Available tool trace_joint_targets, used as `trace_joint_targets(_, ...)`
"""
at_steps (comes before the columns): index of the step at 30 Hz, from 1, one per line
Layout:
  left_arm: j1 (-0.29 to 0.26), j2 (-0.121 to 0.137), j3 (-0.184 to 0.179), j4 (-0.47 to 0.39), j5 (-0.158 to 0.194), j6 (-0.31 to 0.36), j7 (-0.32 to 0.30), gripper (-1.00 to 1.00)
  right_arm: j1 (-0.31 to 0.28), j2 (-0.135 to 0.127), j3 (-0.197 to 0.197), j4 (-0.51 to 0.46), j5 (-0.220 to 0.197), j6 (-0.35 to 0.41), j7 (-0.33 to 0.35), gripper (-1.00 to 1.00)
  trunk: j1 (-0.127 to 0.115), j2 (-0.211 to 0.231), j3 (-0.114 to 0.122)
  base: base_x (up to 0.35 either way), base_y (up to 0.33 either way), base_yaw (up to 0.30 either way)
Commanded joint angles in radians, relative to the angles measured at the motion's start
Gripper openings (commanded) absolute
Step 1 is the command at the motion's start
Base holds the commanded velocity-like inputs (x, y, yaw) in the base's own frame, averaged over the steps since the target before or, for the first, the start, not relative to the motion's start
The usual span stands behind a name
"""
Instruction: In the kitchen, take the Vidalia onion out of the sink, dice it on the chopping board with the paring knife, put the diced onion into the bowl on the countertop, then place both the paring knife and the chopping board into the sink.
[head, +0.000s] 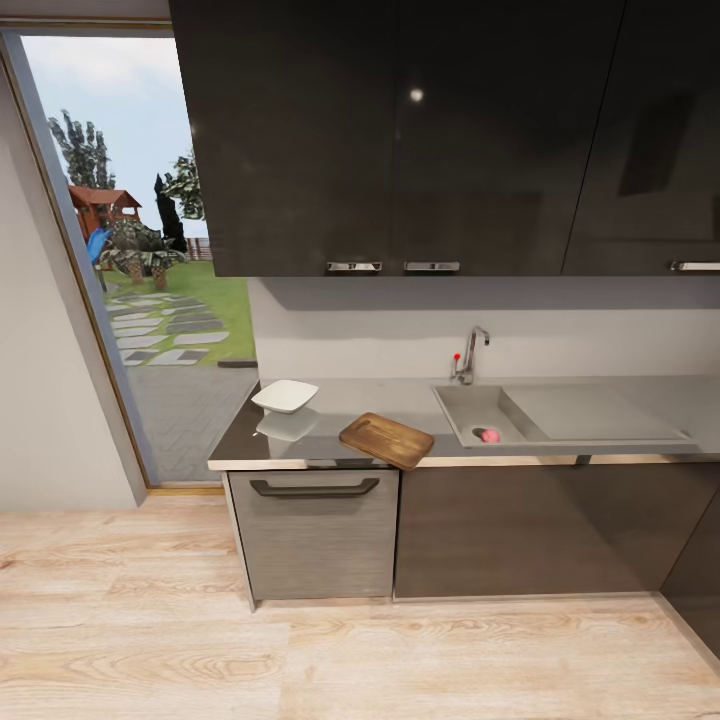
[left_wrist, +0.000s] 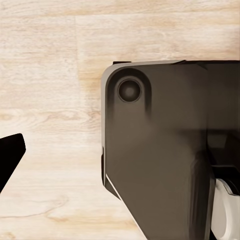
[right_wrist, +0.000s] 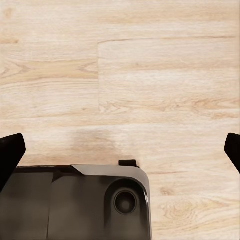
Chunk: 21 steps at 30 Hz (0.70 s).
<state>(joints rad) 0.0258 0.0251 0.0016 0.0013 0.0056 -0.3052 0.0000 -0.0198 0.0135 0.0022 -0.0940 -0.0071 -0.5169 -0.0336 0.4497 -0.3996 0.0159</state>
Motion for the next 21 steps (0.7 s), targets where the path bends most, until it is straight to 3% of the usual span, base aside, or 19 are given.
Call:
trace_joint_targets(1,0.0,0.0,0.0,0.0,0.001,-0.003,0.0,1.0,0.0,0.0,0.001,0.001,-0.001,-0.003,-0.003,1.0,0.0,0.0,0.0,0.0,0.0,0.0)
trace_joint_targets(21,0.0,0.0,0.0,0.0,0.001,-0.003,0.0,1.0,0.0,0.0,0.001,0.001,-0.001,-0.003,-0.003,1.0,0.0,0.0,0.0,0.0,0.0,0.0)
